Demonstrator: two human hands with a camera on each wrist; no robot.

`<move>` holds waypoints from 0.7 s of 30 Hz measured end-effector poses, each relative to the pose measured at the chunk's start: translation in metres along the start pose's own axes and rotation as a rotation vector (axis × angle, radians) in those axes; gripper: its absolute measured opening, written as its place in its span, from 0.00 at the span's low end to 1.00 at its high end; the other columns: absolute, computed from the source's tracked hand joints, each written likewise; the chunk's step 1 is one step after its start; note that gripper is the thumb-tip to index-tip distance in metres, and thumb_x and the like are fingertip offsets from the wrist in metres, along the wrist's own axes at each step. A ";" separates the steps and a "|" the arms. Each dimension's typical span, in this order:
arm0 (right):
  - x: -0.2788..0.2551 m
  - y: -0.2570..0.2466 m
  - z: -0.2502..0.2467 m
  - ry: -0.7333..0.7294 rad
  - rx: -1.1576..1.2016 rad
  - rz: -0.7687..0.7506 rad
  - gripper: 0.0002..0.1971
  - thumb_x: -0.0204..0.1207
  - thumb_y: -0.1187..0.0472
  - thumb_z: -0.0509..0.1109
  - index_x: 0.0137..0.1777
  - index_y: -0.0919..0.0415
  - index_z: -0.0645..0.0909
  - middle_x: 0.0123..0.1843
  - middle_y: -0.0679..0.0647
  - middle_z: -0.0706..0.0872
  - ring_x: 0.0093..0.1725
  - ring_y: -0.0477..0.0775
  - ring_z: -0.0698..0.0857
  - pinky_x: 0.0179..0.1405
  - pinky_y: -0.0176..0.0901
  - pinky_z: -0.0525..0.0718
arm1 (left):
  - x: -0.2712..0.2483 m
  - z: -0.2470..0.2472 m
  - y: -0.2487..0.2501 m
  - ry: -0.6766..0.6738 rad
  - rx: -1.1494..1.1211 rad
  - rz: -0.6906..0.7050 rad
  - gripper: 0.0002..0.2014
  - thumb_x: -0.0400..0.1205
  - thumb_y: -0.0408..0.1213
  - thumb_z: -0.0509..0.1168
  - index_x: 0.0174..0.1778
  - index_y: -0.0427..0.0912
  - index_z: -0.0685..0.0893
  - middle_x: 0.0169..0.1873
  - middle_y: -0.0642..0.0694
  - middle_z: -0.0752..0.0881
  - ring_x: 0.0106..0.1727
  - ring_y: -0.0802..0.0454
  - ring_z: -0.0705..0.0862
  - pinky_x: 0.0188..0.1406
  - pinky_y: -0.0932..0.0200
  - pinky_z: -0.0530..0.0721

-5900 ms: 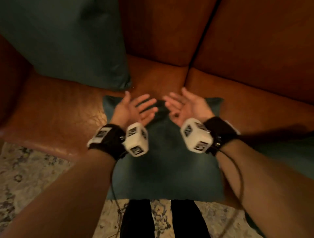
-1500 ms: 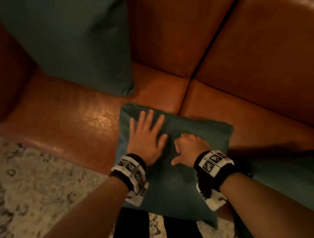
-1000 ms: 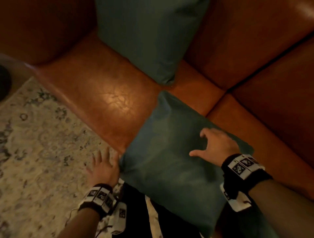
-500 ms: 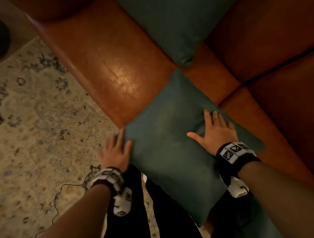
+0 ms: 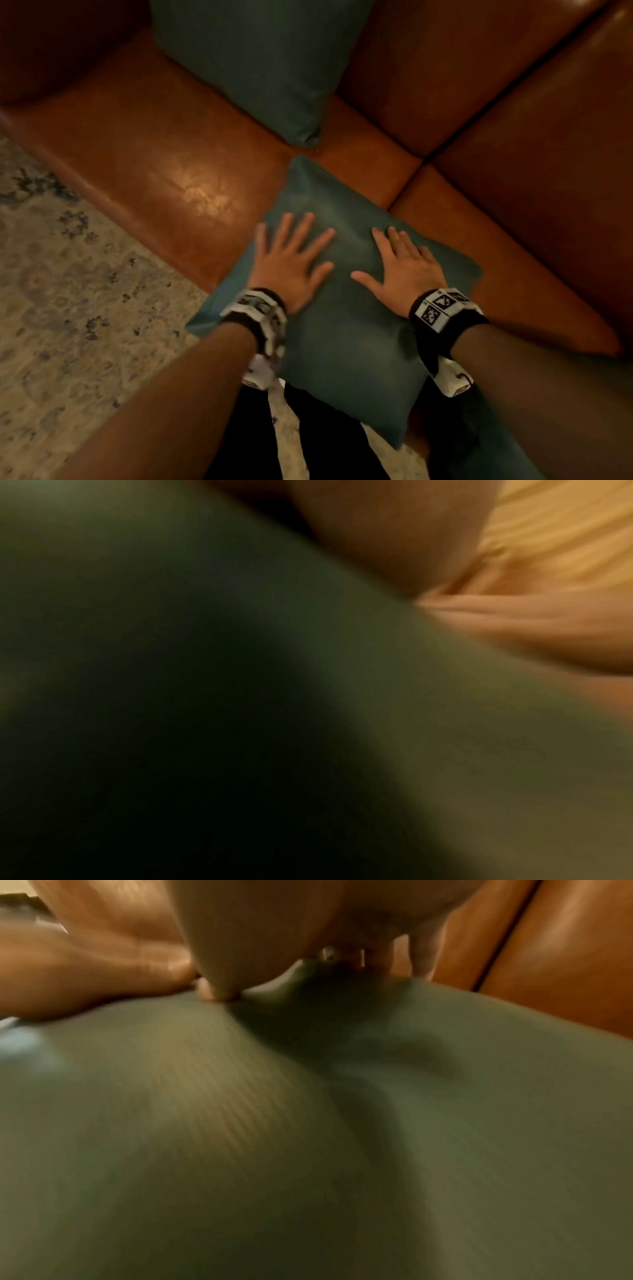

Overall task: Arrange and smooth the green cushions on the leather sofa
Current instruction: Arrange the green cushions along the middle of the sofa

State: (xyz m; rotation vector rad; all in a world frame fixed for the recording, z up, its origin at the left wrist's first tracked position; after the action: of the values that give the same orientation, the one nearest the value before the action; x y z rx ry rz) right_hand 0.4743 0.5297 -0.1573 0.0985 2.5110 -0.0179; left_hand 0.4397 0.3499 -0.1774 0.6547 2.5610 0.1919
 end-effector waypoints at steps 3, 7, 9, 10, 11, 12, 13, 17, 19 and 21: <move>-0.012 0.030 0.008 -0.031 0.063 0.034 0.42 0.75 0.24 0.39 0.85 0.45 0.42 0.87 0.52 0.49 0.85 0.54 0.51 0.82 0.56 0.55 | -0.002 -0.004 -0.089 -0.124 -0.159 -0.385 0.30 0.80 0.68 0.38 0.80 0.68 0.48 0.85 0.52 0.45 0.84 0.37 0.42 0.77 0.25 0.40; -0.031 0.090 0.014 -0.020 0.247 0.310 0.40 0.79 0.30 0.40 0.84 0.54 0.52 0.86 0.56 0.56 0.84 0.57 0.56 0.80 0.60 0.60 | 0.024 -0.067 -0.078 -0.018 -0.003 -0.250 0.31 0.84 0.60 0.40 0.83 0.55 0.51 0.85 0.44 0.48 0.84 0.37 0.42 0.79 0.29 0.41; -0.027 0.086 0.006 0.035 0.299 0.319 0.37 0.81 0.34 0.42 0.83 0.56 0.54 0.86 0.57 0.57 0.84 0.58 0.57 0.80 0.59 0.60 | 0.051 -0.087 -0.014 0.052 0.087 0.058 0.31 0.83 0.58 0.38 0.83 0.53 0.54 0.84 0.42 0.53 0.84 0.37 0.47 0.80 0.31 0.47; -0.022 0.073 -0.003 0.082 0.307 0.265 0.36 0.82 0.35 0.43 0.83 0.57 0.56 0.85 0.58 0.58 0.84 0.58 0.58 0.80 0.58 0.60 | 0.060 -0.088 0.023 0.046 0.115 0.211 0.32 0.82 0.58 0.36 0.83 0.54 0.56 0.84 0.43 0.56 0.84 0.38 0.50 0.80 0.33 0.49; -0.016 0.055 -0.011 0.113 0.294 0.194 0.36 0.82 0.35 0.43 0.83 0.57 0.57 0.85 0.59 0.59 0.84 0.58 0.58 0.80 0.57 0.60 | 0.064 -0.082 0.058 0.006 0.131 0.340 0.33 0.80 0.58 0.35 0.83 0.55 0.56 0.83 0.44 0.58 0.84 0.40 0.52 0.80 0.34 0.50; -0.010 0.037 -0.014 0.119 0.262 0.123 0.36 0.81 0.35 0.42 0.83 0.56 0.57 0.85 0.59 0.59 0.84 0.58 0.58 0.80 0.58 0.60 | 0.065 -0.068 0.083 -0.069 0.144 0.445 0.32 0.81 0.58 0.34 0.82 0.57 0.56 0.83 0.46 0.58 0.84 0.42 0.52 0.80 0.36 0.49; -0.005 0.024 -0.011 0.093 0.229 0.071 0.36 0.81 0.35 0.40 0.83 0.56 0.55 0.85 0.59 0.59 0.84 0.58 0.57 0.80 0.59 0.59 | 0.066 -0.054 0.096 -0.143 0.165 0.503 0.31 0.82 0.58 0.35 0.83 0.59 0.54 0.84 0.49 0.57 0.84 0.45 0.51 0.80 0.37 0.46; -0.006 0.057 0.015 -0.021 0.223 0.140 0.37 0.79 0.31 0.37 0.85 0.48 0.47 0.87 0.54 0.53 0.85 0.57 0.52 0.82 0.60 0.54 | 0.097 -0.025 0.022 -0.256 0.253 0.253 0.35 0.77 0.70 0.26 0.81 0.67 0.46 0.84 0.51 0.50 0.85 0.44 0.46 0.81 0.36 0.43; -0.020 0.105 0.035 -0.078 0.282 0.281 0.35 0.82 0.33 0.39 0.85 0.49 0.50 0.86 0.54 0.55 0.85 0.57 0.55 0.81 0.59 0.56 | 0.103 -0.033 -0.032 -0.294 0.179 0.006 0.33 0.80 0.69 0.31 0.82 0.66 0.47 0.84 0.53 0.49 0.85 0.42 0.46 0.80 0.31 0.42; -0.038 0.145 0.048 -0.141 0.304 0.401 0.33 0.83 0.36 0.41 0.83 0.53 0.54 0.85 0.58 0.60 0.82 0.61 0.61 0.78 0.58 0.61 | 0.099 -0.053 -0.055 -0.291 0.183 -0.108 0.27 0.84 0.61 0.39 0.82 0.65 0.50 0.84 0.55 0.48 0.84 0.40 0.45 0.78 0.29 0.41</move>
State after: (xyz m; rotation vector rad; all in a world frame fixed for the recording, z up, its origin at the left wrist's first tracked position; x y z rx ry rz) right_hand 0.5436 0.6704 -0.1720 0.6968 2.2882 -0.2339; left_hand 0.3147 0.3491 -0.1869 0.5615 2.3397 -0.1652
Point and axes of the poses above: each hand's wrist, its own x-axis towards the middle knuckle, its own z-axis out of the palm, y = z × x, the point moved 8 cm from there along x, towards the middle knuckle
